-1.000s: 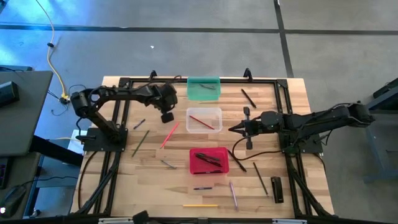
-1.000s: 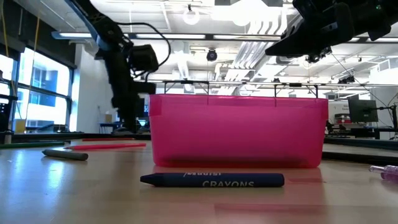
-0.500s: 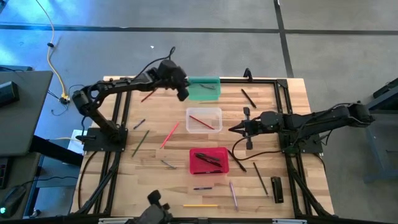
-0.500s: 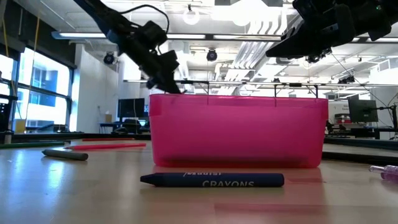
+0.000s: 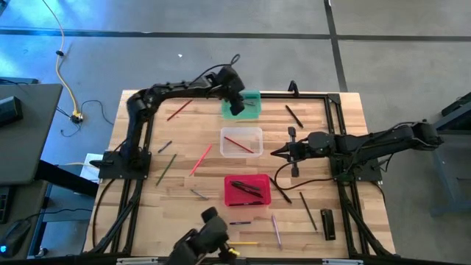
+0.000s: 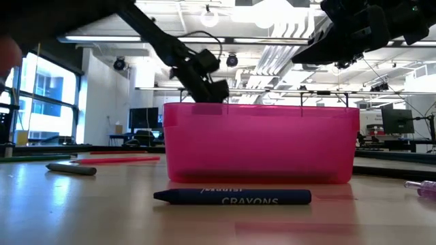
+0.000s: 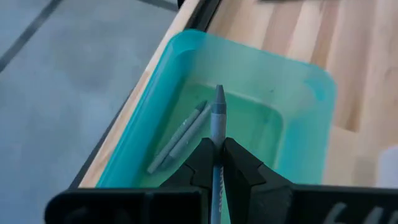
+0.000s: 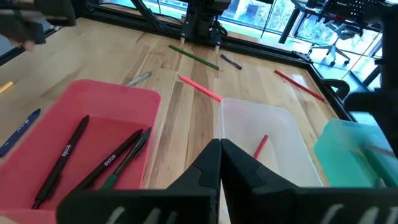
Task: Sort crayons/erasers/pens/pencils in bins
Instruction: Put the top gray crayon into the green bin
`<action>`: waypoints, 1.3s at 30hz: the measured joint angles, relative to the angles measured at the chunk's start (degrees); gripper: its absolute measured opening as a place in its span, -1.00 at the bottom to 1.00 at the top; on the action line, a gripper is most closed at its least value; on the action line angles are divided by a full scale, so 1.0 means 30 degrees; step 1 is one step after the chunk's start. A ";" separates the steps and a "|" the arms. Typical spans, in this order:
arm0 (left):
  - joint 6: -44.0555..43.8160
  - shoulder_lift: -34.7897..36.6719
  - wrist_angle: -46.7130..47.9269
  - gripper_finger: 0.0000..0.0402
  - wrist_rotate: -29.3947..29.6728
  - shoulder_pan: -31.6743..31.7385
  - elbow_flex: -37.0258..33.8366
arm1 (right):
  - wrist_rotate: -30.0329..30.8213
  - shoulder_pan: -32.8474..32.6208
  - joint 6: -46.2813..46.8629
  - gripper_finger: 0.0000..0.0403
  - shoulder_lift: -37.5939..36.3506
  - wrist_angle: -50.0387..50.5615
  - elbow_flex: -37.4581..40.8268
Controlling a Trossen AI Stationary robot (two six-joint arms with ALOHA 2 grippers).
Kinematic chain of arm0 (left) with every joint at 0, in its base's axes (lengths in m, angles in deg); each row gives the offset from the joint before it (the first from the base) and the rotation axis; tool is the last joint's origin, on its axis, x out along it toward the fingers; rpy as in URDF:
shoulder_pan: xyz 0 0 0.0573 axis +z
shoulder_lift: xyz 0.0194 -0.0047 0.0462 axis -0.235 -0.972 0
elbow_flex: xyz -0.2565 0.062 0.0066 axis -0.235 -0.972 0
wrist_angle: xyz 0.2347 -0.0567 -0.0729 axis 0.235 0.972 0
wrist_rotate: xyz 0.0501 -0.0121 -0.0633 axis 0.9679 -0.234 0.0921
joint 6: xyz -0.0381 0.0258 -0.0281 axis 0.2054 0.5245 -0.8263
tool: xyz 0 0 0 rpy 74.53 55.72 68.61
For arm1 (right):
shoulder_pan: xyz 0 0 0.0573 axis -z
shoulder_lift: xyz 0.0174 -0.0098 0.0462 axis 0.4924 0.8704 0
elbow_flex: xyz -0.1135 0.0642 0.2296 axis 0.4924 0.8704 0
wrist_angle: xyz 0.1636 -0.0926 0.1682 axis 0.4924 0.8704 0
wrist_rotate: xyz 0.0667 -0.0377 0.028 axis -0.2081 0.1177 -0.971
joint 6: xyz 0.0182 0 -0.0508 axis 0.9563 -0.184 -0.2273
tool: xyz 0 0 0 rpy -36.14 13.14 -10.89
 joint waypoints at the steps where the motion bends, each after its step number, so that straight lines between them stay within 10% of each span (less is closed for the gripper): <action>1: 0.0143 -0.0408 0.0411 -0.98 0.0000 0.0010 0.0481 | 0.0000 0.0000 0.0028 -1.00 0.0000 0.0044 0.0000; 39: 0.0633 -0.3432 0.1258 -0.73 0.0148 0.0831 0.2100 | 0.0000 0.0000 0.0576 -1.00 0.0007 0.0555 0.0000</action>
